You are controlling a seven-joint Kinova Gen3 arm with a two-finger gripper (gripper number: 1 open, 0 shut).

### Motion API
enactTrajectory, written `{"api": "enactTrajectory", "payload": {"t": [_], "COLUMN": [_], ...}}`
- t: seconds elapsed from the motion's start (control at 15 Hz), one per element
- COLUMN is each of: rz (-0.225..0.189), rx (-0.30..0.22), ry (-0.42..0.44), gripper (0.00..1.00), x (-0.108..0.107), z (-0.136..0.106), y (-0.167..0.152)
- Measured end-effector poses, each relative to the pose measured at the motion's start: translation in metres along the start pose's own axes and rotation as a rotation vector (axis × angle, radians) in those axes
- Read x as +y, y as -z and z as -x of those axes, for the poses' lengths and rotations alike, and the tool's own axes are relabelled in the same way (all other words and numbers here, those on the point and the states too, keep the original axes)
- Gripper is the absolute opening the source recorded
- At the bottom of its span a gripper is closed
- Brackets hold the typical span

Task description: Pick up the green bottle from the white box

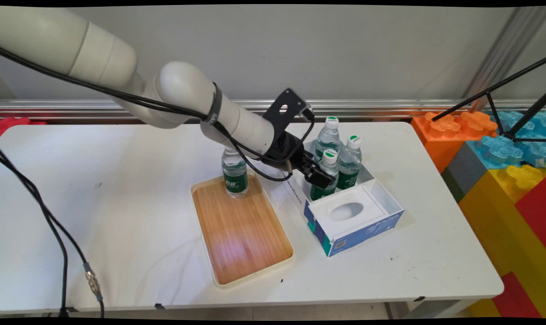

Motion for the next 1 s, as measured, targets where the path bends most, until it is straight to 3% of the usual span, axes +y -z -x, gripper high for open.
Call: {"api": "enactTrajectory", "payload": {"t": [0.87, 0.93, 1.0], "rz": [0.015, 0.014, 0.014], "rx": [0.041, 0.042, 0.042], "ry": [-0.023, -0.027, -0.029], "gripper": [1.0, 0.0, 0.0], "x": [-0.002, -0.003, -0.003], "z": [0.002, 0.002, 0.002], "y": [-0.027, -0.028, -0.028]}}
